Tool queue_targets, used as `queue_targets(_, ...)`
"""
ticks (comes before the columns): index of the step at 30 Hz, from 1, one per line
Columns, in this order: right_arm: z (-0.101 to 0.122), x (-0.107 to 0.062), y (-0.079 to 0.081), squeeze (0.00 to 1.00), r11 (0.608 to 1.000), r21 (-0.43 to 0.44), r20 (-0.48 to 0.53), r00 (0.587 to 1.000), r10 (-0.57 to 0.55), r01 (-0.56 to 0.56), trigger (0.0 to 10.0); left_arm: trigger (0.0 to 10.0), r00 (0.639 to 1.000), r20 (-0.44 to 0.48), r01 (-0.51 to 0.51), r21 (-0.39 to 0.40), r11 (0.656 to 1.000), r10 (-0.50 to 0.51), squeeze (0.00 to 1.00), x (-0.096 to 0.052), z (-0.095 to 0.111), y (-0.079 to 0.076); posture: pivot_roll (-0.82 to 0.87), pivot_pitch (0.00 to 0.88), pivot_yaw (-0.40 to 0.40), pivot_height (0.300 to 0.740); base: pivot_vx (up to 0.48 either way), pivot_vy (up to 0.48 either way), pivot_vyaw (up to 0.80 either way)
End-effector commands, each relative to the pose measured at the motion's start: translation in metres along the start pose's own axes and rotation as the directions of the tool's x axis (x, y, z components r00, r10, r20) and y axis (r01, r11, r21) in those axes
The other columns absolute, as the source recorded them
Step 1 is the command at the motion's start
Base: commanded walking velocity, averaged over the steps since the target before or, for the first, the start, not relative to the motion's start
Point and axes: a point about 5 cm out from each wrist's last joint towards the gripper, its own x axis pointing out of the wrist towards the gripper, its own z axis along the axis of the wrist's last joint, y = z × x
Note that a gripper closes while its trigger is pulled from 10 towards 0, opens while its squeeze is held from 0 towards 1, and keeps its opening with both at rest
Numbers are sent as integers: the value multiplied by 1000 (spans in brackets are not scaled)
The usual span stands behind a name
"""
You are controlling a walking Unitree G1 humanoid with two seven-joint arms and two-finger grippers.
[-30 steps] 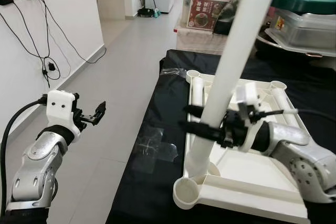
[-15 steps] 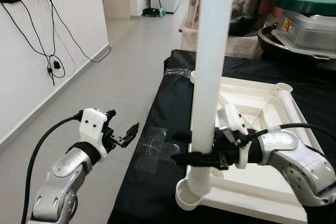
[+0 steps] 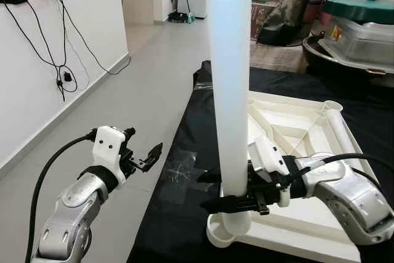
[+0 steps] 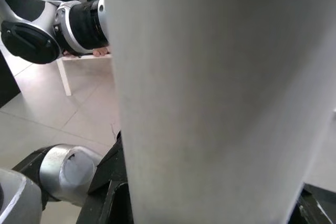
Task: Building children table
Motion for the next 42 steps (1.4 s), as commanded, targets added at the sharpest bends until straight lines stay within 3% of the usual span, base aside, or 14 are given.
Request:
queue_targets(1, -9, 4, 1, 0, 1000, 27, -40, 999, 9, -8, 0, 10000, 1000, 6, 0, -14, 1000, 0, 0, -1, 0, -1, 138, 0, -81, 740, 0, 0, 0)
queue_targets(9, -16, 10, 5, 0, 999, 26, -83, 995, 49, -47, 0, 10000, 1000, 10, 3, -23, 1000, -3, 0, 2, 0, -3, 131, 0, -89, 740, 0, 0, 0)
queue_targets(23, -18, 18, 15, 0, 993, 60, -65, 992, 104, -100, 0, 10000, 1000, 7, -5, -37, 999, 6, 0, 1, -2, -3, 127, 0, -97, 740, 0, 0, 0)
queue_targets(39, -20, 32, 12, 0, 994, 108, 26, 1000, -13, 11, 0, 10000, 1000, 5, -5, -57, 998, 5, 0, 4, -4, -4, 127, 0, -89, 740, 0, 0, 0)
queue_targets(42, -24, 32, 8, 0, 986, 136, 43, 994, -101, 94, 0, 10000, 1000, 3, -5, -61, 998, 5, 0, 5, -4, -3, 123, 0, -86, 740, 0, 0, 0)
